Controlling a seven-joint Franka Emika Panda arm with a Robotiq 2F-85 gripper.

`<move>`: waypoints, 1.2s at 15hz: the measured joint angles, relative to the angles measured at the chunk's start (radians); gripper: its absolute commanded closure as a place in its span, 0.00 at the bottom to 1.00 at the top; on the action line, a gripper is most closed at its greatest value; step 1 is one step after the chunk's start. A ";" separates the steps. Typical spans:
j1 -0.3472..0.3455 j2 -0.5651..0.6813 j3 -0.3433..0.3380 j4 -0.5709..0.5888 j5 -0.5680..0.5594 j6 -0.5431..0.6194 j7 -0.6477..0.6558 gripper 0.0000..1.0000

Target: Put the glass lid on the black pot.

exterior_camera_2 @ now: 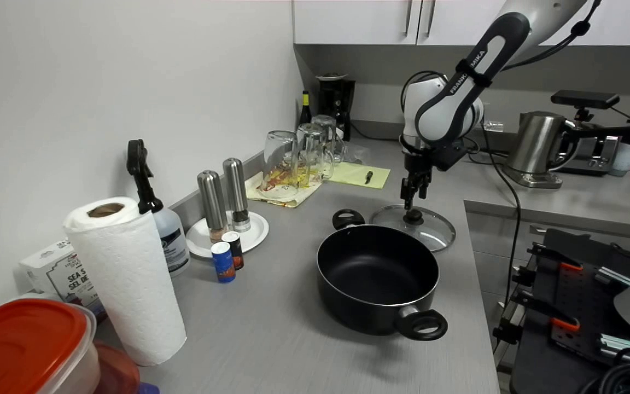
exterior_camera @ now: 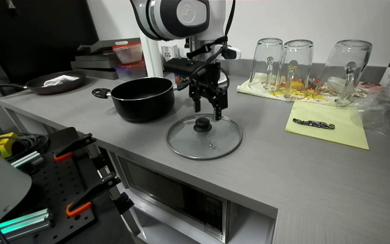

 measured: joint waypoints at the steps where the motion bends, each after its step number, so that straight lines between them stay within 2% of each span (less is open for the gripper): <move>1: 0.000 0.016 0.002 0.010 0.001 0.000 0.002 0.00; 6: 0.000 0.073 0.004 0.046 0.005 0.000 0.013 0.00; 7: -0.001 0.079 0.004 0.050 0.006 0.000 0.015 0.05; 8: -0.001 0.084 0.004 0.053 0.006 0.000 0.015 0.28; 10: -0.001 0.090 0.004 0.057 0.007 0.000 0.016 0.31; 15: 0.000 0.095 0.009 0.060 0.009 -0.001 0.017 0.71; 16: 0.000 0.092 0.009 0.061 0.009 -0.003 0.017 0.76; 18: 0.000 0.089 0.010 0.061 0.009 -0.005 0.017 0.76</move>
